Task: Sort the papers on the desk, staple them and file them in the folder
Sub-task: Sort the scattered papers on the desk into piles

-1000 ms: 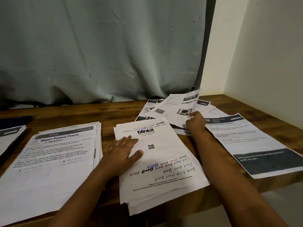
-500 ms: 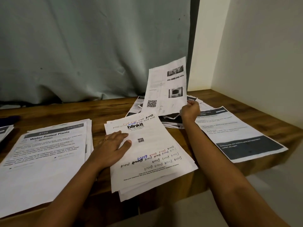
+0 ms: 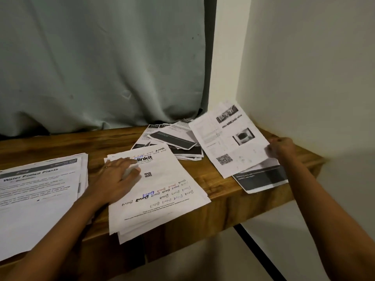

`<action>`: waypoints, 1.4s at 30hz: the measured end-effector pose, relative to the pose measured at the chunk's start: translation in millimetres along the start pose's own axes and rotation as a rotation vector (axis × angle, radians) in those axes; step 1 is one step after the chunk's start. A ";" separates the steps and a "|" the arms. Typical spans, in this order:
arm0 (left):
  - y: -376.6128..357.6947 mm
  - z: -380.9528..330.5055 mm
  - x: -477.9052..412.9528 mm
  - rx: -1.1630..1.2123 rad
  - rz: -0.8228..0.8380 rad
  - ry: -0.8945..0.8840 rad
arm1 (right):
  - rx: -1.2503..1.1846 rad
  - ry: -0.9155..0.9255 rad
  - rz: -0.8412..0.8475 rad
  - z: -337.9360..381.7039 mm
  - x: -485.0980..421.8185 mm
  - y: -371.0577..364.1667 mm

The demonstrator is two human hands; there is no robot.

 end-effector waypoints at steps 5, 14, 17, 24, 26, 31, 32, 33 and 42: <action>-7.6 -34.2 -14.4 -0.010 0.024 -0.083 | 0.163 0.037 -0.073 -31.0 -8.8 32.2; -36.9 -62.5 -22.5 0.021 0.090 -0.130 | 0.628 0.128 -0.255 -32.4 9.9 49.7; -40.8 -65.0 -23.8 0.035 0.093 -0.133 | 0.757 0.308 -0.308 -4.9 22.7 32.1; -39.8 -56.2 -38.4 0.002 0.090 -0.071 | 0.578 0.529 0.323 21.9 71.4 -77.3; -37.8 -45.6 -44.6 0.005 0.079 -0.030 | 0.646 0.550 0.404 23.0 81.8 -94.5; -36.4 -18.9 -58.1 0.068 0.079 0.039 | 0.720 0.456 0.537 12.4 87.8 -115.8; -35.9 -16.5 -59.8 0.078 0.063 0.041 | 0.744 0.446 0.533 11.2 89.5 -115.6; -35.7 -15.4 -60.1 0.083 0.050 0.042 | 0.765 0.440 0.523 10.9 90.0 -116.2; -65.5 -4.3 -60.8 -0.034 0.086 0.017 | 0.323 0.461 0.363 83.3 110.3 -162.7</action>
Point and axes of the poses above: each hand's wrist, its own x-axis away from the middle knuckle, its own y-axis out of the back of the hand, z = x × y, the point moved 10 cm from there along -x, towards the middle knuckle, and after that the axes turned 5 degrees about -y, right-handed, at the moved point
